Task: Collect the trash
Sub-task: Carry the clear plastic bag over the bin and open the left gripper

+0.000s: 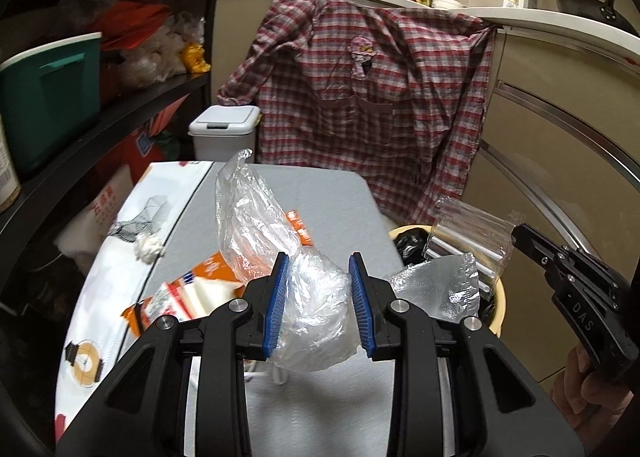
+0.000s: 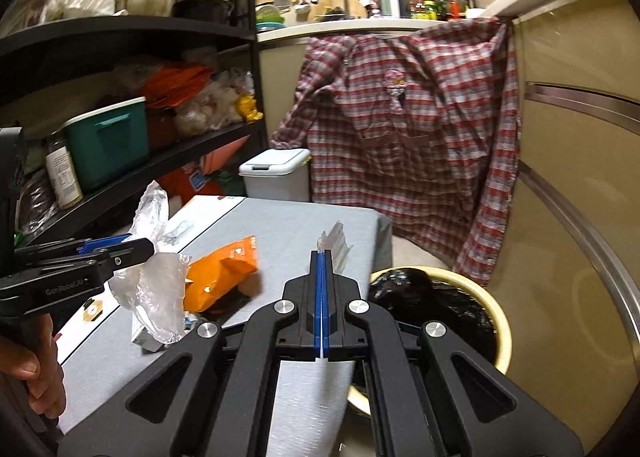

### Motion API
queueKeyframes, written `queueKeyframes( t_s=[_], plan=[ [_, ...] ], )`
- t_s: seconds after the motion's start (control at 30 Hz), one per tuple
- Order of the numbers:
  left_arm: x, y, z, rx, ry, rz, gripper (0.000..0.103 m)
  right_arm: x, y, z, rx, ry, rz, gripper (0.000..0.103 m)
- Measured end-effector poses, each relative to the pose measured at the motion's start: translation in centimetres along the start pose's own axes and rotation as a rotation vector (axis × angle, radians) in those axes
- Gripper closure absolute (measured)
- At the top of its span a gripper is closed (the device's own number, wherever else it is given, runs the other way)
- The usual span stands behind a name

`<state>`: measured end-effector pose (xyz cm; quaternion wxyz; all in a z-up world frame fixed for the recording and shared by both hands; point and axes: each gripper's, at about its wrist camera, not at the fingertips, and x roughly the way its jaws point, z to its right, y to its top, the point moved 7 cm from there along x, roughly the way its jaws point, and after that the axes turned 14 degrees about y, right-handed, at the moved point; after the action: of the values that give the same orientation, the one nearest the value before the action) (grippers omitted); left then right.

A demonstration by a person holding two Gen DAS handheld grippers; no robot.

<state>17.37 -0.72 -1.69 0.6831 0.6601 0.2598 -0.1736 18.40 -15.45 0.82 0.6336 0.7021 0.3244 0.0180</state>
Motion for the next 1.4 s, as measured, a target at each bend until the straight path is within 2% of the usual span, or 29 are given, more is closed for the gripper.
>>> queueKeyframes(
  t_s=[0.47, 0.93, 1.4],
  plan=[
    [1.8, 1.3, 6.7, 0.044, -0.064, 0.027, 0.072, -2.7, -0.2, 6.7, 0.059, -0.099, 0.020, 0.103],
    [4.7, 1.9, 12.1, 0.086, -0.150, 0.025, 0.072, -1.6, -0.5, 9.6, 0.064, -0.145, -0.006, 0.103],
    [7.9, 1.4, 14.4, 0.126, -0.171, -0.016, 0.072, -0.1, -1.5, 12.3, 0.103, -0.158, -0.043, 0.103]
  ],
)
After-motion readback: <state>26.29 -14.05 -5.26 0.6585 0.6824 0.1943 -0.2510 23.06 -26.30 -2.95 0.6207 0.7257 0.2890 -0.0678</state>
